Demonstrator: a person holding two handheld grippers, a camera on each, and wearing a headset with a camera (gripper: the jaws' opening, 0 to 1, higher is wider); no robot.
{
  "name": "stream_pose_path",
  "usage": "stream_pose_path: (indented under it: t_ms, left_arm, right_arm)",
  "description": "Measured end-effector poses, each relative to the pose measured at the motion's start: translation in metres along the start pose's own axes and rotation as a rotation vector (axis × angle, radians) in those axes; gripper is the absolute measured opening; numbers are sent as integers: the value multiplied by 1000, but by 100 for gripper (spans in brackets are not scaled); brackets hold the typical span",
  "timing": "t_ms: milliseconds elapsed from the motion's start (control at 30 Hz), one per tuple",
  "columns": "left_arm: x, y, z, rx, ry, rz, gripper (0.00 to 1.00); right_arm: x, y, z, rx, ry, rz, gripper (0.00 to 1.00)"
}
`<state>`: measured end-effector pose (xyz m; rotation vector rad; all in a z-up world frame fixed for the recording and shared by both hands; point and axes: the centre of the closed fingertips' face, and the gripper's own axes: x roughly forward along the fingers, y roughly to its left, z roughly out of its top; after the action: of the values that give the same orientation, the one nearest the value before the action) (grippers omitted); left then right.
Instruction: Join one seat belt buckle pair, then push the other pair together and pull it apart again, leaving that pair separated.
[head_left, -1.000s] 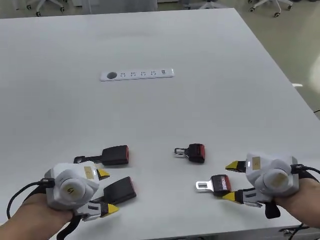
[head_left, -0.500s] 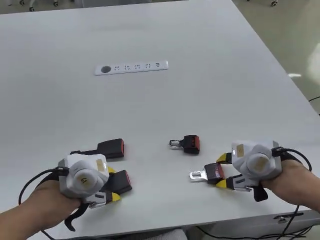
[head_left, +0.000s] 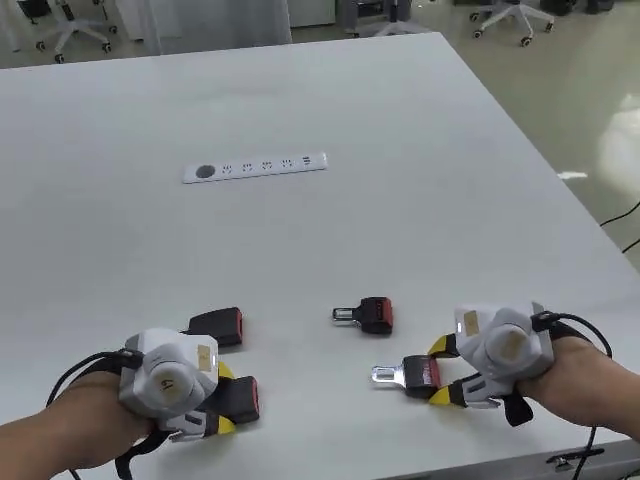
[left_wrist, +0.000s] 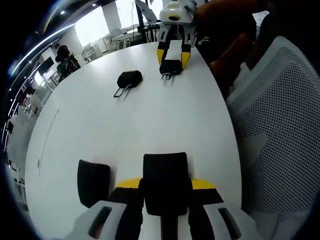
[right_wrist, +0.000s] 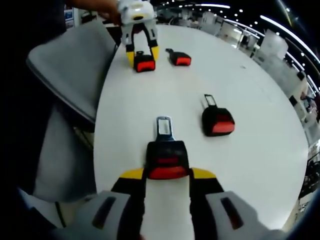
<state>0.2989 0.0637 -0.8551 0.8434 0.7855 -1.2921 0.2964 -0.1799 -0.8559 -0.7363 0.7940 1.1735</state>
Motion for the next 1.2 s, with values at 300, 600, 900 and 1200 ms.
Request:
stream_pose_path:
  t_ms: [300, 600, 900, 1200]
  left_arm:
    - [-1, -1, 0, 2, 4, -5, 35]
    - [0, 0, 0, 1, 7, -19, 35]
    - [1, 0, 0, 8, 21, -32, 35]
    - [2, 0, 0, 9, 25, -37, 35]
  right_arm:
    - [9, 2, 11, -9, 21, 40, 34]
    - [11, 5, 14, -38, 9, 73, 34]
    - [18, 10, 29, 14, -2, 68, 33]
    - [36, 28, 60, -33, -37, 77, 33]
